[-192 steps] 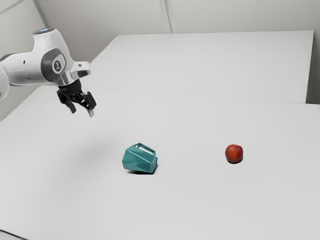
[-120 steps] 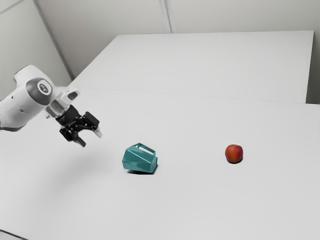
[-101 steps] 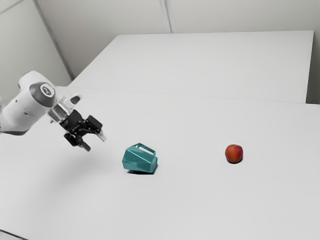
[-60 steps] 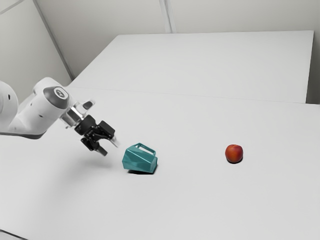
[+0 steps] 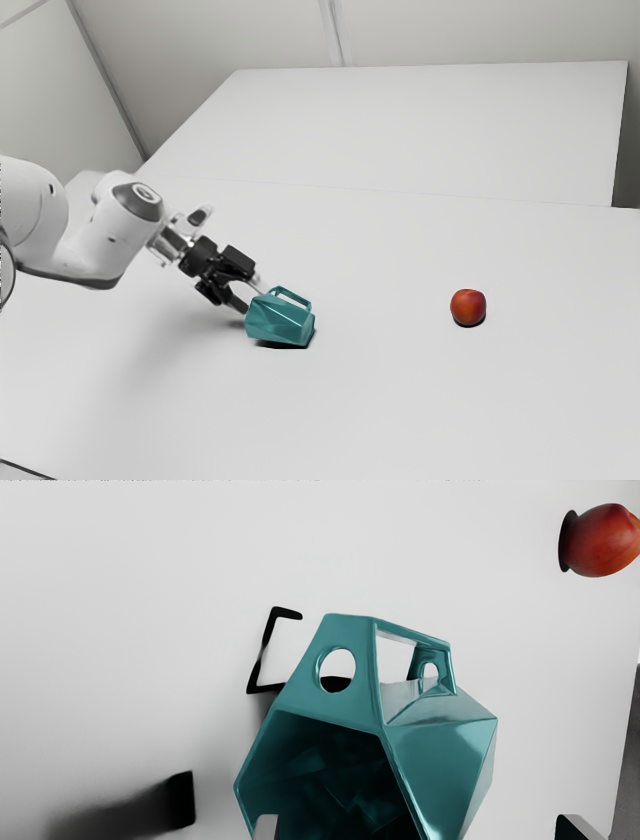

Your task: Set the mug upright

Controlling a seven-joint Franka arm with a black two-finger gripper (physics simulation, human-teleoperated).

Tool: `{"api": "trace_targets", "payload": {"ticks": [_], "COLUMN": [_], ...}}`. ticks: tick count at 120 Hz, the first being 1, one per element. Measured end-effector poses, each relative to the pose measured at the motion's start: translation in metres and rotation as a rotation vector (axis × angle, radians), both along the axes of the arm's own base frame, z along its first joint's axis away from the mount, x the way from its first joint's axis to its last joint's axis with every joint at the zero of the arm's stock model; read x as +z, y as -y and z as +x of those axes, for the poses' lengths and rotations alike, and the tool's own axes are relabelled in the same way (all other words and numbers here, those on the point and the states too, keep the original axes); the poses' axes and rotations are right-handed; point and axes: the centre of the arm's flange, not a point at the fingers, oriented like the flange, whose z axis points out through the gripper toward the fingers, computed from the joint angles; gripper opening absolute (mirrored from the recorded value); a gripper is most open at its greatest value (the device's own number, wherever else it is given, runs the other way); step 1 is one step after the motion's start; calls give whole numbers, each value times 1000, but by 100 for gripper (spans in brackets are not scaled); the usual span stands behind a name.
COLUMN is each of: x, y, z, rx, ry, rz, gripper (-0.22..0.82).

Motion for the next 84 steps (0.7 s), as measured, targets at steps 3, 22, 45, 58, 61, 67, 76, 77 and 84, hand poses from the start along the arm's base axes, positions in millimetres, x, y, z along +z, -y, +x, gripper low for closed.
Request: {"api": "trace_targets", "payload": {"ticks": [3,22,45,58,61,67,76,77,84], "x": [-2,-15,-21,-20,-20,-19,-17,-16,-15], "y": [1,6,10,12,13,14,15,15,15], "z": [1,3,2,2,2,2,2,3,3], "rx": [2,24,44,44,42,40,37,36,35], "ry": [0,5,11,18,20,24,31,32,37], "rz": [-7,-44,-77,-83,-84,-85,-87,-87,-88], "gripper": [60,60,56,40,36,27,17,16,11]}}
